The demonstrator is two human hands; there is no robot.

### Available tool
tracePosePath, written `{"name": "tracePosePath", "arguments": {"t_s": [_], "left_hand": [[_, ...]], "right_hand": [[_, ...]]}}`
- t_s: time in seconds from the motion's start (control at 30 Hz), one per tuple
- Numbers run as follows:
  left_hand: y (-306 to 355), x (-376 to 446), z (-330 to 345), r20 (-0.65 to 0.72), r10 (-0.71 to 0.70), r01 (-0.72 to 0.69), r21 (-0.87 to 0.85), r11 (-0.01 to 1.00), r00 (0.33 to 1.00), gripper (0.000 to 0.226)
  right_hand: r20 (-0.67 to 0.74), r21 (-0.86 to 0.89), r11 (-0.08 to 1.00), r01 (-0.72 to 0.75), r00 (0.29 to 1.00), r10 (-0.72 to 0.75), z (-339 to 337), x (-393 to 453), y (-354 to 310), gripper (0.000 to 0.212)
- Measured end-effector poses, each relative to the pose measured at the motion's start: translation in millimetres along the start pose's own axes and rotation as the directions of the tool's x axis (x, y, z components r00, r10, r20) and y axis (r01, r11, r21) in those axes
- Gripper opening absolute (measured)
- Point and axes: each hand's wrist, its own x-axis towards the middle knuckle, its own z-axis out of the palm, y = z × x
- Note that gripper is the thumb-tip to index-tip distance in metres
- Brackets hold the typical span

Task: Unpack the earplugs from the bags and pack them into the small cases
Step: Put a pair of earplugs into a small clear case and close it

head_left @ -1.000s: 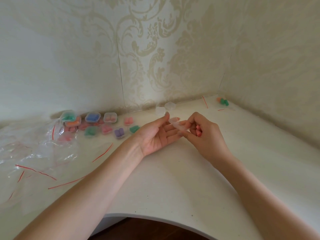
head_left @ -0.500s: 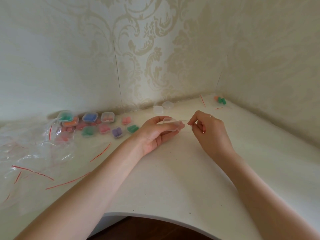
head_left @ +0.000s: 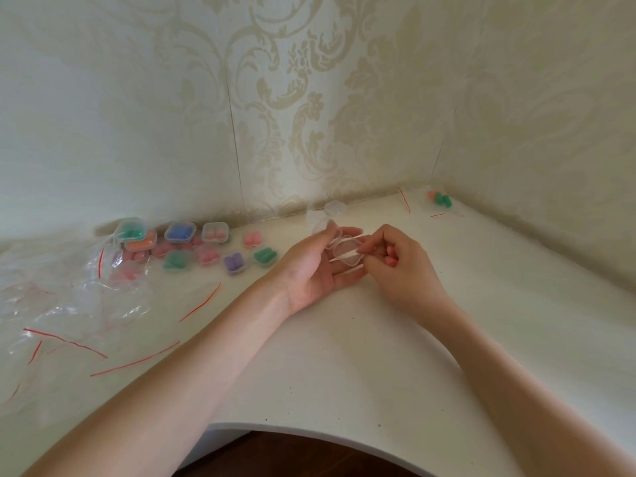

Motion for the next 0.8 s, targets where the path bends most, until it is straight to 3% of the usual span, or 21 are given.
{"name": "tracePosePath", "arguments": {"t_s": [0.07,0.13,0.23,0.33,0.43,0.57,0.67,0.8], "left_hand": [[0.1,1.8,0.5,-0.101,0.05,-0.05,0.009,0.999,0.994,0.031],[-0.2,3.1,0.0,-0.148,0.071,-0.072,-0.001,0.997,0.986,0.028],[0.3,1.7,0.1,-0.099,0.047,-0.05,-0.028,0.998,0.994,0.009],[0.1,-0.7,1.3,-0.063,0.027,-0.028,-0.016,0.999,0.998,0.023],[-2.6,0.2,1.5,-0.031,0.016,-0.014,0.044,0.999,0.999,0.039],[-5.9,-1.5,3.8,0.033,-0.005,0.001,0.114,0.994,0.999,0.045],[-6.9,-3.0,5.1,0.068,-0.014,0.01,0.072,0.997,0.998,0.048],[-4.7,-3.4,5.1,0.122,-0.024,0.027,-0.017,0.999,0.992,0.054]], "right_hand": [[0.107,0.267,0.95,-0.162,0.985,0.138,0.8,3.7,-2.8,0.028],[0.205,0.454,0.852,-0.259,0.961,0.183,0.0,7.1,-1.5,0.039],[0.187,0.298,0.944,-0.141,0.979,0.087,-2.4,3.8,0.3,0.029],[0.058,0.149,0.989,-0.023,0.998,0.014,-2.2,1.4,1.5,0.014],[-0.061,0.165,0.986,0.008,0.998,0.002,-4.5,2.4,-0.3,0.005],[-0.064,0.178,0.984,0.001,0.998,0.01,-5.3,1.3,-1.7,0.005],[-0.012,0.118,0.993,-0.008,1.0,0.009,-1.2,-0.4,0.0,0.007],[-0.041,0.153,0.988,0.0,0.999,0.007,1.0,-1.1,0.1,0.005]]}}
